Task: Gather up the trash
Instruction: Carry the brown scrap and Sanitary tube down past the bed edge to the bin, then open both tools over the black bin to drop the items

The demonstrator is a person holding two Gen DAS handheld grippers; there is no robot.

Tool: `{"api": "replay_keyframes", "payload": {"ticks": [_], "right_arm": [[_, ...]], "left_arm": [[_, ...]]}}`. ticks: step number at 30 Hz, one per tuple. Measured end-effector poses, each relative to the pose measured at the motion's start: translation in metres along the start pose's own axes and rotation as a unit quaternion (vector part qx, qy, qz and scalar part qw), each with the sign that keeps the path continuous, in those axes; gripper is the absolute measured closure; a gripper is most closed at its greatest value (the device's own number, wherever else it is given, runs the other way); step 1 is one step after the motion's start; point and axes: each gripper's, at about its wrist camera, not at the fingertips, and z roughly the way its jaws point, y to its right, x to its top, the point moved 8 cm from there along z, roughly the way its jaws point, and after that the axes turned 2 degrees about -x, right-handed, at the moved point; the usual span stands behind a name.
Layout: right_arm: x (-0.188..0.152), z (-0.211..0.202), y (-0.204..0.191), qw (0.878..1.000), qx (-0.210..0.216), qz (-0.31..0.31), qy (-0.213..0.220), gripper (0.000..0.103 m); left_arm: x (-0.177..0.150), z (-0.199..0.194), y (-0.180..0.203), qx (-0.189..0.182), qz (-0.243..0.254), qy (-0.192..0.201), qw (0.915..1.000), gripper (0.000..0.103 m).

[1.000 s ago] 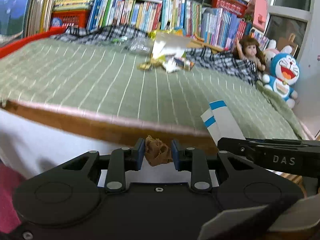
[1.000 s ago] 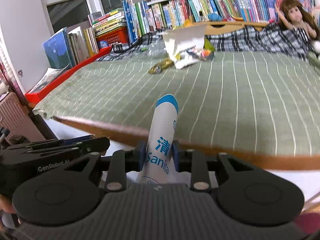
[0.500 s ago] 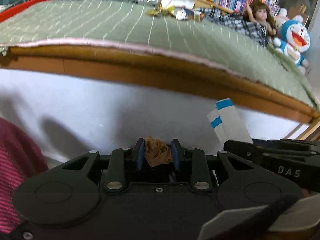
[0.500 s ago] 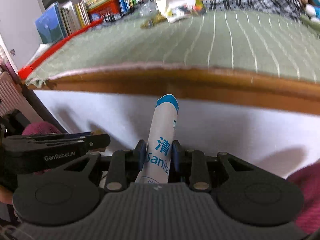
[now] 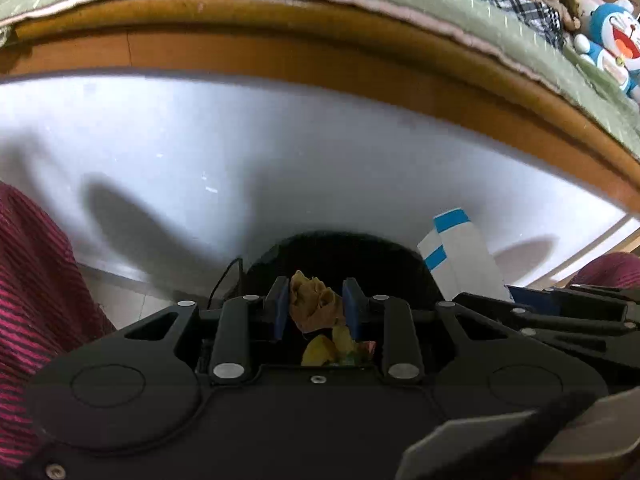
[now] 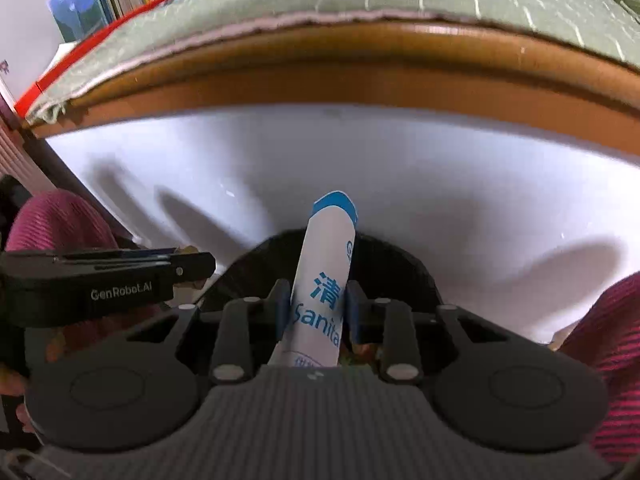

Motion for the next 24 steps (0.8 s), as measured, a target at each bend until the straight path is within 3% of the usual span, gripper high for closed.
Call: {"api": "replay_keyframes", "payload": {"ticks": [14, 20, 24], "right_arm": [[-0.008, 0.026, -0.003, 0.999, -0.010, 0.008, -0.030, 0.064], [-0.009, 0.028, 0.000, 0.999, -0.011, 0.006, -0.035, 0.059], [-0.009, 0.028, 0.001, 0.999, -0.011, 0.005, -0.035, 0.052]], "left_arm": [[-0.009, 0.029, -0.001, 0.007, -0.003, -0.029, 0.9996, 0.075], [-0.008, 0.031, -0.004, 0.006, -0.006, -0.031, 0.9995, 0.071], [-0.009, 0.029, -0.004, 0.004, -0.006, -0.030, 0.9995, 0.063]]}}
